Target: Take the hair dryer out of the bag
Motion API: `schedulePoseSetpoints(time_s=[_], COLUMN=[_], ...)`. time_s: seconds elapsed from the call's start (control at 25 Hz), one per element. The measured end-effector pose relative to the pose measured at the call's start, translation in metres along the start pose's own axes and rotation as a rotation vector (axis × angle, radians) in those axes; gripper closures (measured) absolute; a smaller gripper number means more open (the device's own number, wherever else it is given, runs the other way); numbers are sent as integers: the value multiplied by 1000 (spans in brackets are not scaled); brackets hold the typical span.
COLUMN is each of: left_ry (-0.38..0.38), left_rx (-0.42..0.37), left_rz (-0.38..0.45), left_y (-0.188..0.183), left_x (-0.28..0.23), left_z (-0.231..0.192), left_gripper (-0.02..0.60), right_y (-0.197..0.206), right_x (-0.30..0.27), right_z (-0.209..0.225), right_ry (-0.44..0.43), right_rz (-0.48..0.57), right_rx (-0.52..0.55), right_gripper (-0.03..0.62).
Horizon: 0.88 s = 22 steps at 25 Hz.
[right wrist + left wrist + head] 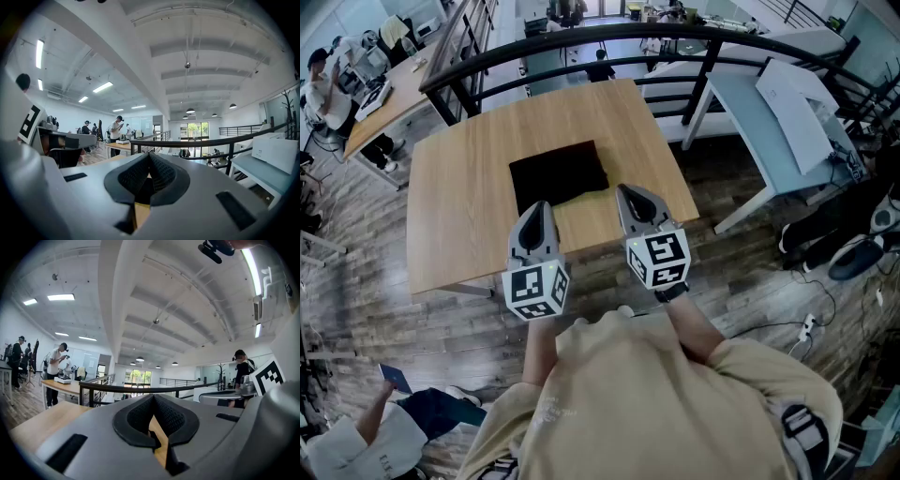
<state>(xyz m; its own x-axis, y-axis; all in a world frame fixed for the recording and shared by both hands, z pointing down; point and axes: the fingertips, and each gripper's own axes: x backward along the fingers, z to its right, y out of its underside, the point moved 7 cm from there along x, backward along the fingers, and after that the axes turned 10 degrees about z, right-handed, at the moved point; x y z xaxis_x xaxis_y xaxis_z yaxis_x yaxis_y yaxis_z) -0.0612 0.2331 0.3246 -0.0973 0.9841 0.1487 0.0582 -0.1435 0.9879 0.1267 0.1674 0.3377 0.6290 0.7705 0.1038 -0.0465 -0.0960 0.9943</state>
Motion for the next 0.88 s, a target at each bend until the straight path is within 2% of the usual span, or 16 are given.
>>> schedulePoseSetpoints(time_s=[0.44,0.64,0.88], left_ry=[3,-58,-104], left_rx=[-11,-63,-53], left_rz=[10,-23,-81], left_y=[9,19,33], left_x=[-26,-24,-32], left_z=[36,43,26], left_gripper=[571,570,571], right_y=[6,12,25], right_x=[4,7,-19], right_z=[37,44,38], right_ry=[-26,-41,-74], right_rz=[10,18,12], right_rx=[-22,-74,-87], right_gripper=[580,580,580])
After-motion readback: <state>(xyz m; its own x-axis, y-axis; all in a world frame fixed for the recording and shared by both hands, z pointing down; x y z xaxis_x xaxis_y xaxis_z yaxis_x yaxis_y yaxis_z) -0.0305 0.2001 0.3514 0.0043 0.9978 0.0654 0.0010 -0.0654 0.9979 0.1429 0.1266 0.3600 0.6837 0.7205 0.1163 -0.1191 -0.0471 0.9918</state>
